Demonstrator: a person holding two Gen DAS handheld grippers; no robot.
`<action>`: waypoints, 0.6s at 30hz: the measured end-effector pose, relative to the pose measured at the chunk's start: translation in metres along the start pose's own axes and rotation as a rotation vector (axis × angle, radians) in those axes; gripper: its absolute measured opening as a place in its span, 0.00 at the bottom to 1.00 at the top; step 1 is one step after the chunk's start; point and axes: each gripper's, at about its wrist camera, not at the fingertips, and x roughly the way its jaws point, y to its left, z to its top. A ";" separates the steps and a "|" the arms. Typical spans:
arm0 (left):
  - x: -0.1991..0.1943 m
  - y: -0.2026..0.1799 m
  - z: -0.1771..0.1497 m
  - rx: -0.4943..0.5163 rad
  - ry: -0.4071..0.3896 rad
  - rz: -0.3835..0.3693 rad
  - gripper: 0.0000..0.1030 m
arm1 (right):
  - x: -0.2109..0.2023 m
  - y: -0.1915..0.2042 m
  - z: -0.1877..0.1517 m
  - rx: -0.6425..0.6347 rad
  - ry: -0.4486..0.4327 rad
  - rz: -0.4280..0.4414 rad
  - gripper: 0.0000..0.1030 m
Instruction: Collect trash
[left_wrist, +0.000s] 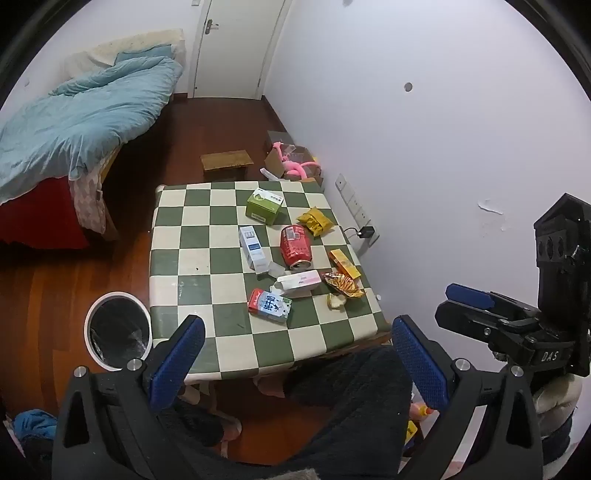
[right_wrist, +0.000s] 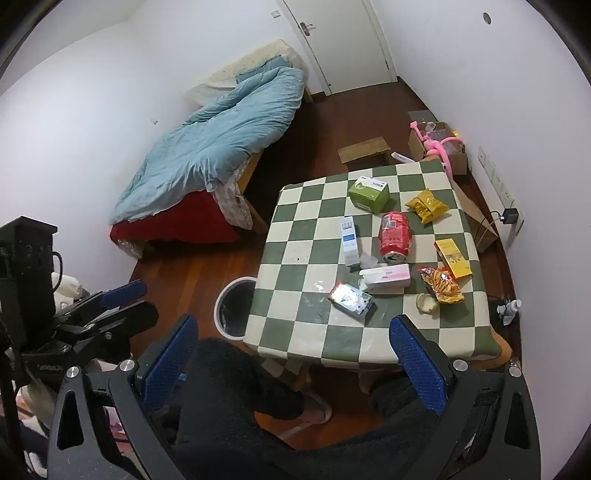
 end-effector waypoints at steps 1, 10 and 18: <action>0.000 0.000 0.000 -0.001 -0.001 0.003 1.00 | 0.000 0.000 -0.001 0.000 0.000 0.000 1.00; 0.002 -0.002 -0.002 -0.012 -0.002 -0.013 1.00 | -0.003 0.003 -0.001 -0.021 -0.004 -0.014 1.00; 0.006 -0.004 -0.002 -0.020 -0.024 -0.010 1.00 | -0.003 0.005 0.000 -0.021 -0.004 -0.006 1.00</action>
